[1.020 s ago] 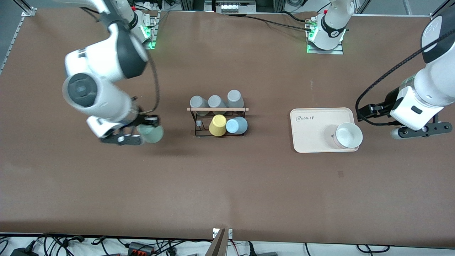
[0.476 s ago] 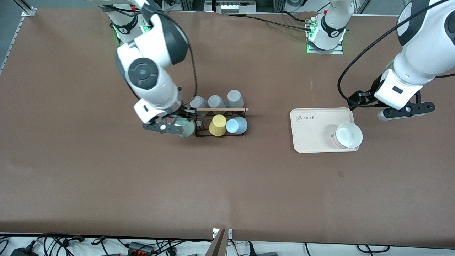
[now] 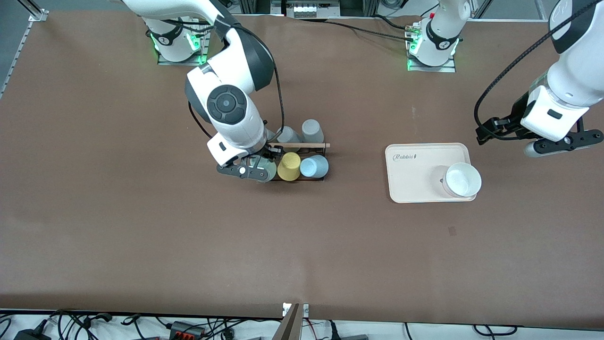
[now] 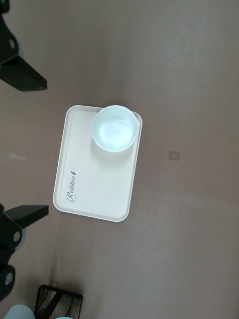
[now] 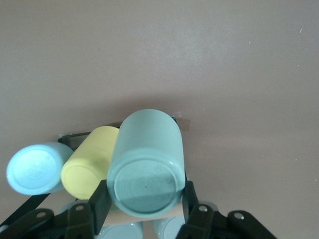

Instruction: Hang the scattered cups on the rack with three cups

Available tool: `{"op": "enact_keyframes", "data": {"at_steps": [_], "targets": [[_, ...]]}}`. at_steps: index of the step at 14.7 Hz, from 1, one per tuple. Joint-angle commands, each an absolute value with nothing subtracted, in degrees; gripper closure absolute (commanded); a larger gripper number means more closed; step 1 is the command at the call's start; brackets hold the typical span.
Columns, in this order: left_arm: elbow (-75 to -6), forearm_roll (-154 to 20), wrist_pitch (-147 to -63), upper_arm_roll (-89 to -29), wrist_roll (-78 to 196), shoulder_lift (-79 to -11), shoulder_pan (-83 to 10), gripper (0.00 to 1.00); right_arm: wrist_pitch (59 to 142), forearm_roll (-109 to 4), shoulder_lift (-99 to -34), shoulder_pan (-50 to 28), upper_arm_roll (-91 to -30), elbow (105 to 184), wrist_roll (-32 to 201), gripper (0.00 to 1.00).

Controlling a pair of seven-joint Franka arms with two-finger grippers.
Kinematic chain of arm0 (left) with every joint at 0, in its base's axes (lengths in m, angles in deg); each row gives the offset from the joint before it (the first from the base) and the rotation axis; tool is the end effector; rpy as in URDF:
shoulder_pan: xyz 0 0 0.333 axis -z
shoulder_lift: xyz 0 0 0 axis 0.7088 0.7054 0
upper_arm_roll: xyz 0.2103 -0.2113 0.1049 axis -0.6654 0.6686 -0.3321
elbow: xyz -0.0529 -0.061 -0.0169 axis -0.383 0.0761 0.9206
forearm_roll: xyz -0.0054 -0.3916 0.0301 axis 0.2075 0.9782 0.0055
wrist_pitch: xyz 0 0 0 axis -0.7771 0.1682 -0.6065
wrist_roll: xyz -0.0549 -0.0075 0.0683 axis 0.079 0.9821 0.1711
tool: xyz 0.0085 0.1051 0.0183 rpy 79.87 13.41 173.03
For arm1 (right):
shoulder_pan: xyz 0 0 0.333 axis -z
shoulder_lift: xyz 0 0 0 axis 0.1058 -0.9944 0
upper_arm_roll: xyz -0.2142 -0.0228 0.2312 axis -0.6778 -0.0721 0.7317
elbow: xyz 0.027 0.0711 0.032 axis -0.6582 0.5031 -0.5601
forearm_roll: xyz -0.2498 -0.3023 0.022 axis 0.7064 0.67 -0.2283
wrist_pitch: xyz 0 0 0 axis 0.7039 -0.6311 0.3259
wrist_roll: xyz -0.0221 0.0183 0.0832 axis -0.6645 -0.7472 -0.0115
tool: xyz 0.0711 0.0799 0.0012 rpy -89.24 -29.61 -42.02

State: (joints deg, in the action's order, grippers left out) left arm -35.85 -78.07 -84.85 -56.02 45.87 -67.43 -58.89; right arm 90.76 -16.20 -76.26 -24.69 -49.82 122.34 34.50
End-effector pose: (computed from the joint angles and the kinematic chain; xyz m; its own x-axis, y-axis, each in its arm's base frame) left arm 0.5726 -0.0678 0.5650 0.9788 0.2048 -0.0088 0.2045 -0.9785 -0.0262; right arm 0.5819 0.4098 0.3892 0.9813 -0.1677 -0.0941 -0.1680 -0.9858 0.0054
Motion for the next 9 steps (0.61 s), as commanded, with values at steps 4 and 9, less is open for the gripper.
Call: {"op": "enact_keyframes", "data": {"at_steps": [4,9], "targets": [[-34.98,-76.52,-84.47,-56.50,46.63,-67.88,-58.32,0.00,89.92,-16.35,-80.40,-26.01,-50.25,120.57,32.65,0.65],[-34.98,-76.52,-85.26,-56.42,46.81,-67.71,-58.23,0.00,90.36,-16.27,-82.78,-26.10,-50.25,121.54,32.56,0.63]]}}
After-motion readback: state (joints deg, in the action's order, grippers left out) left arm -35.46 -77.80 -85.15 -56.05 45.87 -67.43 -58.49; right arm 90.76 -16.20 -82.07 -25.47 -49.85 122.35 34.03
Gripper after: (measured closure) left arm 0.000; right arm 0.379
